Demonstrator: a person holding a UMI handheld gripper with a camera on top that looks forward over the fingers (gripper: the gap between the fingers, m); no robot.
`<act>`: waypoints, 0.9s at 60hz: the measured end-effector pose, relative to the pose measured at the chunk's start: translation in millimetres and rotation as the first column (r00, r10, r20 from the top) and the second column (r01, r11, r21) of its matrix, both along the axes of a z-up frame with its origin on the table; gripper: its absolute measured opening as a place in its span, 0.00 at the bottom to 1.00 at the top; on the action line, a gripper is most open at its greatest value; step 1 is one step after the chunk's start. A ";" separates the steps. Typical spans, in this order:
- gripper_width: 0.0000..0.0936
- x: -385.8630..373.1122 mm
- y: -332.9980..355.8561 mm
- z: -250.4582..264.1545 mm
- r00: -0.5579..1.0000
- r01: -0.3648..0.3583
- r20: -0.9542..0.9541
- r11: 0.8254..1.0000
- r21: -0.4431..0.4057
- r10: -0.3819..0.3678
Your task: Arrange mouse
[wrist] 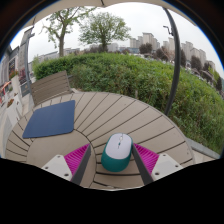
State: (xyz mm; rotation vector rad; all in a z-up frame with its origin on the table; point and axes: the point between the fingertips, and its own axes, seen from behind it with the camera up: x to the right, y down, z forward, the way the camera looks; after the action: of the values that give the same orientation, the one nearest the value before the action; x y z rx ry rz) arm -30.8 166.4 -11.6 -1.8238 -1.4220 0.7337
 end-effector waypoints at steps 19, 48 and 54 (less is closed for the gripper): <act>0.82 -18.4 -5.7 -4.6 0.999 -0.034 0.005 0.999 -0.006 0.034; 0.47 -99.1 -59.2 110.0 0.995 -0.055 -0.089 0.995 -0.079 0.048; 0.47 -135.5 -106.7 122.8 0.991 -0.101 -0.097 0.990 -0.094 0.092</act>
State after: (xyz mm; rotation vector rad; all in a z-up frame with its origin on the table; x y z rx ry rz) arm -166.2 59.6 111.2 -1.7806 -1.4438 0.9409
